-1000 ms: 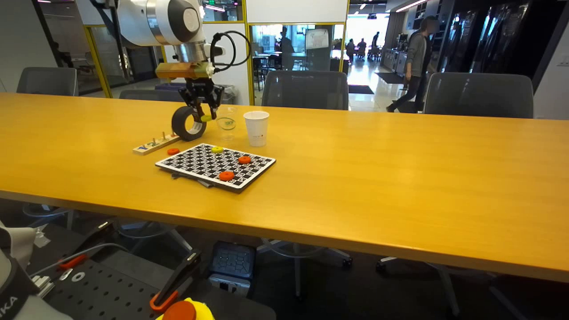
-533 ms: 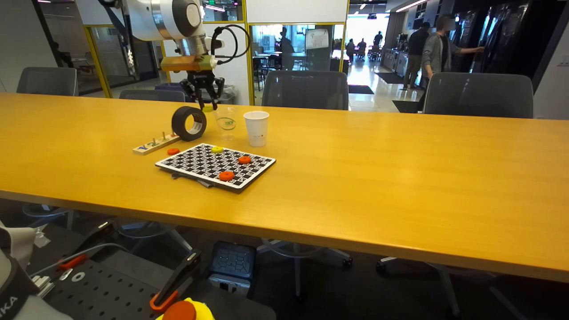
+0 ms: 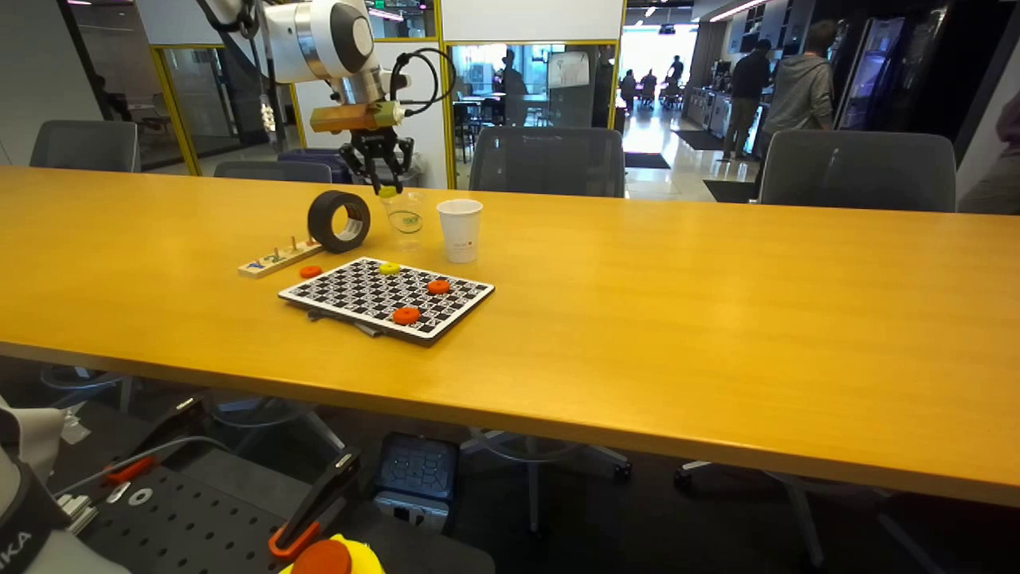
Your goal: Divide the rings equally and put some in the clear cup and the rest in the white cup
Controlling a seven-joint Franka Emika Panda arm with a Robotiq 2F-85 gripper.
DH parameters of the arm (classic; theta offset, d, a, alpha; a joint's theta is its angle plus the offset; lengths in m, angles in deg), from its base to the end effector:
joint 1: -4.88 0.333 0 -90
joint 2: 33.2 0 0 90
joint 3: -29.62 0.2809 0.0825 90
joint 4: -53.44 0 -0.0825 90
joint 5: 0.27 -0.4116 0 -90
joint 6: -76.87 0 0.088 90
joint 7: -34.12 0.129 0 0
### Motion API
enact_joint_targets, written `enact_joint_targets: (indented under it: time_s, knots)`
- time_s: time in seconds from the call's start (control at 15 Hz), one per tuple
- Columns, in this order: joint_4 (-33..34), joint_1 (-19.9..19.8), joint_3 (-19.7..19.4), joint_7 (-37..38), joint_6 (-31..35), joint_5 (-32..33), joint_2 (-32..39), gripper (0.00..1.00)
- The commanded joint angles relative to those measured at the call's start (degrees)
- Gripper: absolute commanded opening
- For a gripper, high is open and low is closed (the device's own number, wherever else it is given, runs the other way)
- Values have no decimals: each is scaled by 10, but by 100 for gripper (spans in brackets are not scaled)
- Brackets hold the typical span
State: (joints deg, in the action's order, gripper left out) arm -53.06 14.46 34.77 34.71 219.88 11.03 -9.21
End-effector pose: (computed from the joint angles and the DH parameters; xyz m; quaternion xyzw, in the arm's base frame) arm 0.6491 0.1671 0.2458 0.9748 0.1872 0.1160 0.0347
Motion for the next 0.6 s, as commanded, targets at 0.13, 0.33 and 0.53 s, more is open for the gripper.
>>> enact_joint_targets:
  time_s: [0.13,0.33,0.53]
  knots:
    - [78,11,-22,5,-12,18,49,22]
    - [94,8,-25,3,-16,12,61,59]
    - [101,4,-24,-3,-23,4,67,81]
